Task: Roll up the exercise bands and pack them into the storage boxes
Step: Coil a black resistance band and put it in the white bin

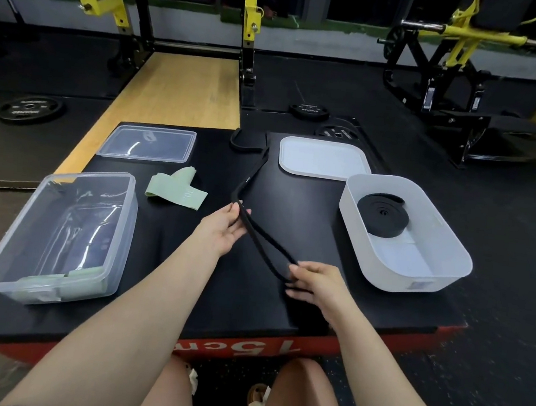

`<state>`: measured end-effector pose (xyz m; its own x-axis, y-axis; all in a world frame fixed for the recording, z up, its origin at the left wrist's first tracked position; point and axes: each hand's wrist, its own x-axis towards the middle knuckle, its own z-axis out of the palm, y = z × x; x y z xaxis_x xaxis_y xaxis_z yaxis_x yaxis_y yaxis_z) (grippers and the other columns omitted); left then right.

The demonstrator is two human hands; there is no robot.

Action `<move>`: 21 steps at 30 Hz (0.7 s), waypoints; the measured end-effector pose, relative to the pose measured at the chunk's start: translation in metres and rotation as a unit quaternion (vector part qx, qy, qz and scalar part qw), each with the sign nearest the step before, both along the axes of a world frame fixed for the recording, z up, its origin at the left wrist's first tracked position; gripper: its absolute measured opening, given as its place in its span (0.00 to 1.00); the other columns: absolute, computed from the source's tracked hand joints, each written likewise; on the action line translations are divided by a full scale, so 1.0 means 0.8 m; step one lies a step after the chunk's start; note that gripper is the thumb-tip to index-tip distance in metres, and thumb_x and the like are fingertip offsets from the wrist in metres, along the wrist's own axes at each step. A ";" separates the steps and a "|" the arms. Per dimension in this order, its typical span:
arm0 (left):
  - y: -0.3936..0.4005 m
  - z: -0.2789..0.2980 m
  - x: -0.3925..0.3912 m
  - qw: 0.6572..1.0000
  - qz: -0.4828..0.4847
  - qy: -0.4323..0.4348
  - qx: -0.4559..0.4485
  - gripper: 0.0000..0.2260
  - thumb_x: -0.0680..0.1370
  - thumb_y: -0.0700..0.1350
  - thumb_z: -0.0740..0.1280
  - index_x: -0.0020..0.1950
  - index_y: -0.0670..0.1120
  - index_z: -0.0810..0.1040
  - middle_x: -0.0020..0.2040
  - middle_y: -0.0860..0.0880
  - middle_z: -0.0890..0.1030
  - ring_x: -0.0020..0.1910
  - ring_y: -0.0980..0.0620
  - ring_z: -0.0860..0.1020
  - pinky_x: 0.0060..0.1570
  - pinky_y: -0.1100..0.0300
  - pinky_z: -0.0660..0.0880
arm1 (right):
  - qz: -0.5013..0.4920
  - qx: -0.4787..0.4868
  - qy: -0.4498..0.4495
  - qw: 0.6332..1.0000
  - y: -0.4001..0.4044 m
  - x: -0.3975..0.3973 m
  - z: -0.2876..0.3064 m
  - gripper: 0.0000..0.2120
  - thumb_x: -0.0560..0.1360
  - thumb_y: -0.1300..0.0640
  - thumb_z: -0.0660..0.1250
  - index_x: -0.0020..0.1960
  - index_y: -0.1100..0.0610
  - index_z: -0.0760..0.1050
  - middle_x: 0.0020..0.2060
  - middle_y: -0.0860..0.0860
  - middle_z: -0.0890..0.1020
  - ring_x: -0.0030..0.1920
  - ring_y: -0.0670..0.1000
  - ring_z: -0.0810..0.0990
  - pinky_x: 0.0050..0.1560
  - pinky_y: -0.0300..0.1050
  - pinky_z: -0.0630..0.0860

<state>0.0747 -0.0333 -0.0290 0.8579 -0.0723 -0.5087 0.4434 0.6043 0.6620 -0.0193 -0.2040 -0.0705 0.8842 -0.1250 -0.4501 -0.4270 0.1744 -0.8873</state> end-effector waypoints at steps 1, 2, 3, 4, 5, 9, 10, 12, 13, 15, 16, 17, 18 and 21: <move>0.000 -0.001 -0.002 1.000 -0.017 -0.003 0.012 0.09 0.81 0.36 0.58 0.57 0.36 0.75 0.41 0.46 0.76 0.49 0.48 0.77 0.60 0.48 0.72 | 0.040 -0.084 0.019 0.995 -0.001 -0.002 0.001 0.08 0.74 0.60 0.70 0.51 0.62 0.77 0.38 0.55 0.81 0.37 0.50 0.82 0.36 0.42 0.80; 0.000 -0.004 -0.004 0.999 -0.034 -0.003 0.030 0.08 0.81 0.36 0.58 0.56 0.37 0.75 0.42 0.46 0.77 0.51 0.48 0.77 0.58 0.48 0.73 | 0.089 -0.188 0.032 0.978 -0.002 -0.002 0.003 0.08 0.73 0.57 0.71 0.50 0.59 0.79 0.39 0.53 0.82 0.38 0.48 0.82 0.38 0.42 0.80; -0.001 -0.007 -0.006 0.998 -0.048 -0.003 0.051 0.08 0.80 0.36 0.59 0.57 0.37 0.75 0.42 0.46 0.77 0.51 0.49 0.77 0.55 0.50 0.73 | 0.127 -0.282 0.030 0.951 -0.003 0.000 0.006 0.09 0.72 0.54 0.72 0.50 0.56 0.80 0.42 0.51 0.83 0.42 0.48 0.82 0.43 0.42 0.79; -0.002 -0.011 -0.009 0.996 -0.058 -0.003 0.074 0.10 0.80 0.36 0.59 0.59 0.36 0.74 0.40 0.47 0.79 0.50 0.50 0.77 0.53 0.52 0.73 | 0.143 -0.357 0.012 0.923 -0.001 0.003 0.008 0.12 0.72 0.51 0.71 0.53 0.54 0.80 0.46 0.50 0.83 0.47 0.48 0.82 0.48 0.41 0.77; -0.004 -0.016 -0.011 0.993 -0.064 -0.003 0.097 0.11 0.80 0.36 0.60 0.62 0.36 0.74 0.37 0.48 0.80 0.46 0.51 0.78 0.52 0.54 0.74 | 0.141 -0.405 -0.011 0.903 0.003 0.008 0.014 0.14 0.73 0.49 0.70 0.55 0.54 0.80 0.49 0.50 0.83 0.52 0.49 0.80 0.52 0.39 0.74; -0.010 -0.033 -0.017 0.986 -0.049 0.003 0.161 0.13 0.78 0.37 0.63 0.63 0.38 0.74 0.37 0.47 0.80 0.37 0.55 0.79 0.42 0.60 0.76 | 0.133 -0.398 -0.081 0.904 0.036 0.025 0.032 0.22 0.72 0.42 0.68 0.60 0.55 0.77 0.54 0.49 0.82 0.57 0.48 0.78 0.53 0.36 0.70; -0.011 -0.036 -0.017 0.986 -0.041 0.003 0.164 0.13 0.78 0.37 0.64 0.62 0.38 0.74 0.38 0.46 0.79 0.35 0.55 0.79 0.42 0.60 0.76 | 0.148 -0.390 -0.076 0.906 0.045 0.028 0.032 0.25 0.71 0.40 0.68 0.62 0.55 0.76 0.55 0.49 0.81 0.57 0.48 0.78 0.52 0.37 0.71; -0.013 -0.042 -0.018 0.985 -0.027 0.001 0.169 0.13 0.77 0.36 0.65 0.62 0.38 0.75 0.41 0.45 0.79 0.35 0.54 0.79 0.42 0.59 0.77 | 0.176 -0.395 -0.058 0.900 0.060 0.029 0.029 0.25 0.71 0.40 0.69 0.61 0.55 0.75 0.54 0.49 0.80 0.55 0.49 0.78 0.48 0.38 0.72; -0.015 -0.045 -0.019 0.984 -0.024 0.001 0.178 0.13 0.77 0.37 0.65 0.62 0.38 0.75 0.43 0.44 0.79 0.38 0.53 0.79 0.44 0.58 0.77 | 0.182 -0.405 -0.054 0.894 0.065 0.029 0.026 0.22 0.71 0.42 0.69 0.59 0.55 0.77 0.52 0.50 0.81 0.52 0.49 0.79 0.46 0.39 0.73; -0.017 -0.048 -0.020 0.978 -0.029 -0.001 0.206 0.13 0.77 0.38 0.66 0.61 0.39 0.75 0.49 0.43 0.78 0.45 0.50 0.78 0.48 0.56 0.75 | 0.179 -0.411 -0.054 0.892 0.070 0.030 0.024 0.12 0.74 0.49 0.68 0.52 0.56 0.80 0.46 0.51 0.83 0.44 0.49 0.80 0.41 0.40 0.74; -0.018 -0.048 -0.021 0.975 -0.034 -0.006 0.221 0.12 0.77 0.38 0.66 0.61 0.39 0.75 0.50 0.43 0.78 0.47 0.49 0.77 0.49 0.56 0.74 | 0.175 -0.404 -0.051 0.896 0.070 0.030 0.024 0.09 0.75 0.52 0.67 0.50 0.56 0.81 0.43 0.52 0.83 0.41 0.49 0.80 0.38 0.39 0.74; -0.018 -0.049 -0.021 0.971 -0.036 -0.012 0.236 0.12 0.77 0.38 0.66 0.61 0.40 0.76 0.51 0.44 0.78 0.49 0.48 0.77 0.47 0.56 0.75 | 0.173 -0.392 -0.044 0.902 0.069 0.029 0.024 0.07 0.75 0.54 0.67 0.48 0.56 0.81 0.40 0.52 0.83 0.38 0.48 0.79 0.34 0.37 0.72; -0.018 -0.049 -0.021 0.966 -0.038 -0.021 0.255 0.12 0.77 0.38 0.66 0.60 0.40 0.76 0.50 0.44 0.78 0.49 0.48 0.77 0.44 0.58 0.75 | 0.173 -0.378 -0.036 0.909 0.068 0.029 0.024 0.07 0.75 0.55 0.66 0.46 0.56 0.82 0.37 0.51 0.82 0.34 0.47 0.77 0.30 0.35 0.70; -0.019 -0.052 -0.022 0.939 -0.054 -0.053 0.334 0.11 0.78 0.39 0.66 0.60 0.40 0.77 0.49 0.46 0.77 0.49 0.49 0.77 0.35 0.64 0.75 | 0.183 -0.384 -0.019 0.905 0.063 0.028 0.025 0.09 0.75 0.54 0.66 0.40 0.57 0.80 0.31 0.49 0.77 0.29 0.45 0.72 0.26 0.34 0.66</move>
<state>0.0571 -0.0484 -0.0706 0.9126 0.1436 -0.3828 0.3877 -0.0069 0.9218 0.0034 -0.1533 -0.0503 0.9424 -0.0829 -0.3241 -0.2983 -0.6467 -0.7020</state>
